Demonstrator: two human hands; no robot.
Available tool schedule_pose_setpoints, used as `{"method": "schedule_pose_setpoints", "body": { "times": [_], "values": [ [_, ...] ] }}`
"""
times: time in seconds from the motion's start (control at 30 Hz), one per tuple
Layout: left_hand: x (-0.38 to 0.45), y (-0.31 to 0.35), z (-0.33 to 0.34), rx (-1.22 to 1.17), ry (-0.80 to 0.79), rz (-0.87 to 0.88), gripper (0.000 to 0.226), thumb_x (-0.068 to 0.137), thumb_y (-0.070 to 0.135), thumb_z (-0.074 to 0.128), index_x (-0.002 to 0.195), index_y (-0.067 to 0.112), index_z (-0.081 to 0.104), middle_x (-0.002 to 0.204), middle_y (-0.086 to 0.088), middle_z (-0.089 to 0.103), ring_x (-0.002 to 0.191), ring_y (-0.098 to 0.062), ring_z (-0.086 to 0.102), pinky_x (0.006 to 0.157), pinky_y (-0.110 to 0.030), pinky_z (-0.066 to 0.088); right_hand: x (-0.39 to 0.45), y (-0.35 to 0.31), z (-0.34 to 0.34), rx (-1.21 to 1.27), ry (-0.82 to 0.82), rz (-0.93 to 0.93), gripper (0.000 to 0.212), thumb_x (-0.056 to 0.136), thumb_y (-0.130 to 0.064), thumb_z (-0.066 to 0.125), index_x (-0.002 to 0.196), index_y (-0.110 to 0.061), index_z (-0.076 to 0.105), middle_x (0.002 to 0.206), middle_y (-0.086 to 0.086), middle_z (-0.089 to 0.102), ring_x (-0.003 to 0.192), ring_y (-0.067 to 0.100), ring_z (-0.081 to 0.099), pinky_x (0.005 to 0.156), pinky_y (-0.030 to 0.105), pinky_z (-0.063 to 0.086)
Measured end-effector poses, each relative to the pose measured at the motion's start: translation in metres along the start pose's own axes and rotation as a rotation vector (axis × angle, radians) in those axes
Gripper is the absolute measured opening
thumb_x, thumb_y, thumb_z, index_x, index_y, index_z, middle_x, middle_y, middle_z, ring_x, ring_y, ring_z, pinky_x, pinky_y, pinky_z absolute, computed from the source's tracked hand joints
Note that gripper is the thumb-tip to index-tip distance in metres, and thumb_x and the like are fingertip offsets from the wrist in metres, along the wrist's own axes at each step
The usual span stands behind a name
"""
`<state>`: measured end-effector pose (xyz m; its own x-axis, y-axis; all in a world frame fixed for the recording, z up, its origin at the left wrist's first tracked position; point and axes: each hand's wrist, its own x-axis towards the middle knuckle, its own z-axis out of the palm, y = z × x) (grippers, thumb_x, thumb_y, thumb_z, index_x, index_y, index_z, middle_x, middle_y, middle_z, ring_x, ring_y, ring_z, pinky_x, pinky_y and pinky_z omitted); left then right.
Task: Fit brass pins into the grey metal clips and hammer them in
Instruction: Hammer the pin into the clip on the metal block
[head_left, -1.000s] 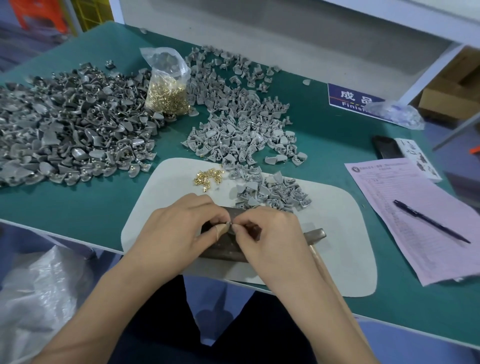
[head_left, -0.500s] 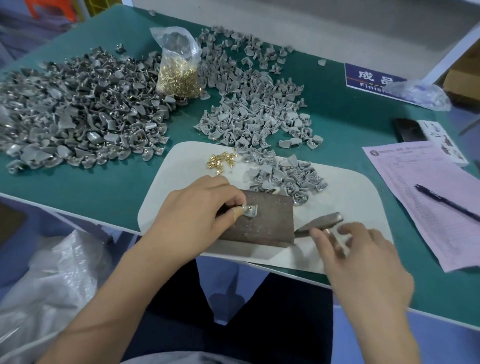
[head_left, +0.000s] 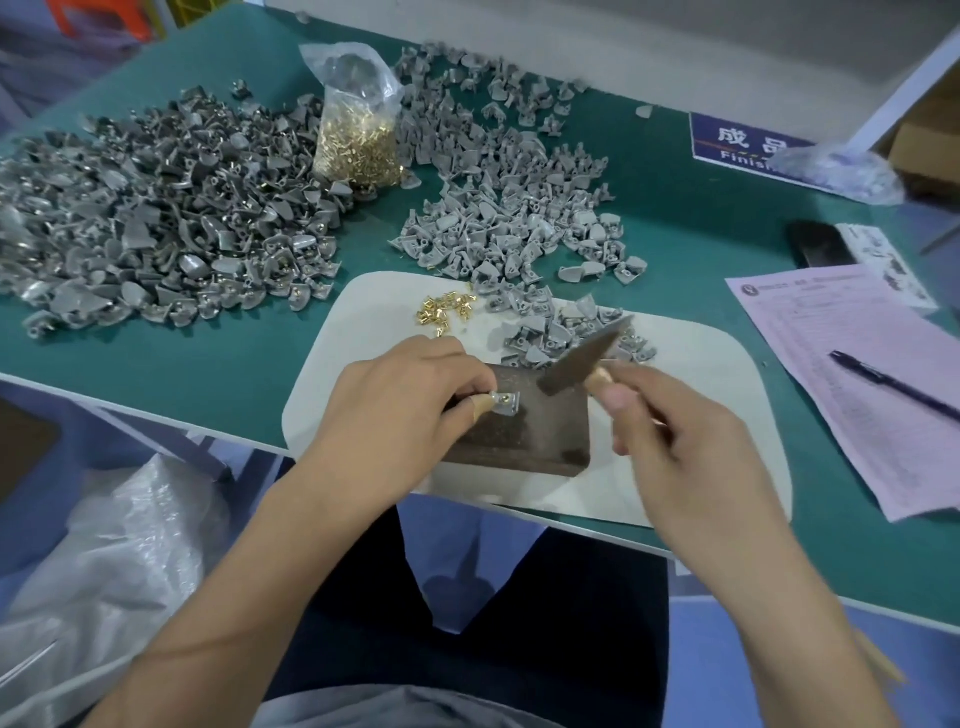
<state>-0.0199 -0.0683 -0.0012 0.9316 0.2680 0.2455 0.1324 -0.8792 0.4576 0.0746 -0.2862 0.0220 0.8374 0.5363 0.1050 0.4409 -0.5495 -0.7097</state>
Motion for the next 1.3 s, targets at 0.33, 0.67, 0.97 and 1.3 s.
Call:
{"method": "schedule_pose_setpoints", "body": {
  "times": [0.33,0.67,0.97,1.3],
  "values": [
    [0.001,-0.001,-0.002,0.062,0.03,0.031,0.005,0.09,0.044,0.068,0.089,0.039,0.07,0.08,0.016,0.059,0.087,-0.009,0.052,0.055,-0.026,0.036,0.014,-0.018,0.006,-0.071,-0.009,-0.139,0.035,0.102,-0.059,0.041,0.087,-0.033,0.06,0.063,-0.01,0.051,0.058,0.014,0.046,0.052,0.036,0.037],
    [0.003,-0.004,-0.002,0.039,0.019,0.044,0.014,0.094,0.051,0.061,0.095,0.043,0.072,0.085,0.018,0.061,0.092,-0.007,0.051,0.058,-0.026,0.029,0.011,-0.023,0.006,-0.302,0.024,-0.142,0.029,0.102,-0.06,0.033,0.112,-0.042,0.054,0.06,-0.015,0.048,0.062,0.021,0.051,0.055,0.035,0.039],
    [0.003,-0.004,-0.003,0.055,0.026,0.05,0.011,0.093,0.048,0.063,0.094,0.042,0.073,0.086,0.017,0.065,0.091,-0.01,0.054,0.057,-0.024,0.033,0.007,-0.02,0.008,-0.268,0.074,-0.165,0.028,0.103,-0.059,0.037,0.109,-0.039,0.056,0.058,-0.018,0.046,0.053,0.012,0.045,0.052,0.032,0.034],
    [0.003,-0.005,-0.004,0.055,0.012,0.062,0.015,0.093,0.052,0.059,0.096,0.045,0.072,0.089,0.02,0.065,0.091,-0.008,0.052,0.054,-0.019,0.026,0.004,-0.018,0.009,-0.359,0.018,-0.191,0.029,0.099,-0.059,0.036,0.113,-0.041,0.054,0.061,-0.016,0.053,0.064,0.022,0.057,0.055,0.032,0.038]
  ]
}}
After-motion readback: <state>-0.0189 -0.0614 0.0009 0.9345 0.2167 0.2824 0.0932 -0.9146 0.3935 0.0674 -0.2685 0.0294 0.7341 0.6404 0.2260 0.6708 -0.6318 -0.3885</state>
